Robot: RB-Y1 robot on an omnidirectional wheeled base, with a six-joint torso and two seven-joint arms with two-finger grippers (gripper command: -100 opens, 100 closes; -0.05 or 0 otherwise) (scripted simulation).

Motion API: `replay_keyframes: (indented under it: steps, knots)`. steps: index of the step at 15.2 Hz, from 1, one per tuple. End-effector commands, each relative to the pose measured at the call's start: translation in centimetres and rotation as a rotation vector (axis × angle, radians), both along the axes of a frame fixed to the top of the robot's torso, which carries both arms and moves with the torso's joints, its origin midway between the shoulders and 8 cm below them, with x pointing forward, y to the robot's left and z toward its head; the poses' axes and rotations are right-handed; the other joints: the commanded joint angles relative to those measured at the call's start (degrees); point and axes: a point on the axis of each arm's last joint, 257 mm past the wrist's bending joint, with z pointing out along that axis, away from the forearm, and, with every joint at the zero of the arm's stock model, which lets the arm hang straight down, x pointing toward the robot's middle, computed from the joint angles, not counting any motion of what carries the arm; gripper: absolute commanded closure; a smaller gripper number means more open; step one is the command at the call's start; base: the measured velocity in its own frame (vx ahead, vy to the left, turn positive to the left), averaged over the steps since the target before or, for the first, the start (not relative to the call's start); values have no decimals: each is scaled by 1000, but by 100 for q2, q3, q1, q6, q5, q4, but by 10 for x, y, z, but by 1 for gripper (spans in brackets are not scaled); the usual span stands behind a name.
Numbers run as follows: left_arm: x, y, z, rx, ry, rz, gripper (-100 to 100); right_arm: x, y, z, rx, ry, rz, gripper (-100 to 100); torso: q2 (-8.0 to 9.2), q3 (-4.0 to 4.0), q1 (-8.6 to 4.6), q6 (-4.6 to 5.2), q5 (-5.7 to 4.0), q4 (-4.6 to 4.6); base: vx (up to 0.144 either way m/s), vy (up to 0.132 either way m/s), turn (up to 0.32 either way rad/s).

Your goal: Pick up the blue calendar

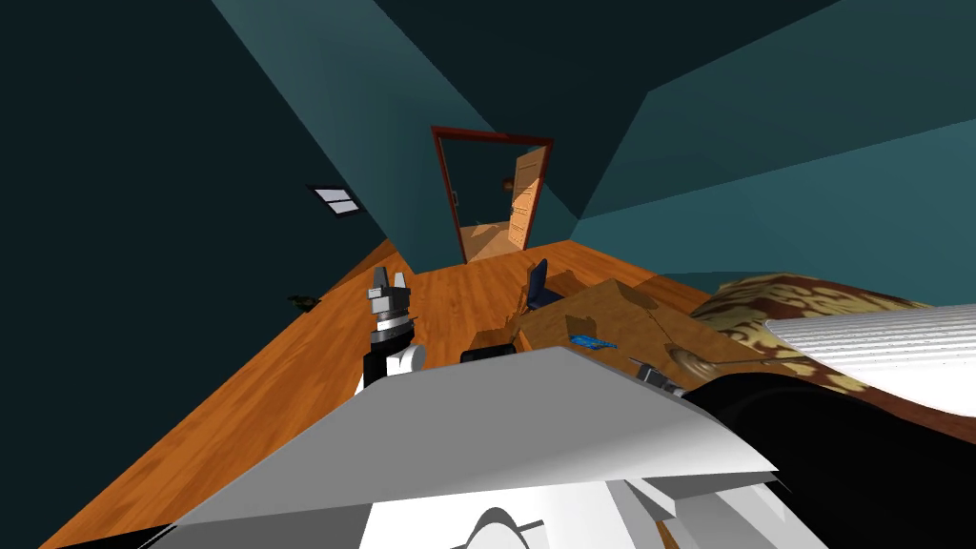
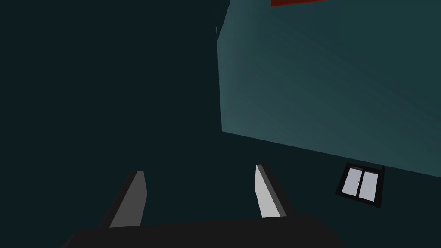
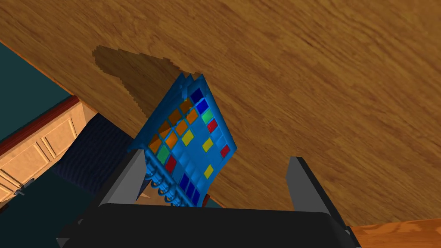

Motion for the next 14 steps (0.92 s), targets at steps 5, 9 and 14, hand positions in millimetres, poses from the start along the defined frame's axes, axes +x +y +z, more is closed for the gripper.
replay_keyframes:
  steps: [5,9,14]
  knots:
    - [0,0,0,0,0,0,0,-19,-2,-1,-48,81,76,-100,-4,-2,7,2,1,-1,1,2,-6]
    - [0,0,0,0,0,0,0,-19,-2,-1,-48,81,76,-100,-5,-3,6,1,1,-1,3,3,-10]
    - [0,0,0,0,0,0,0,-15,-2,5,-68,89,120,-100,-4,-2,5,1,1,-1,-14,-1,8]
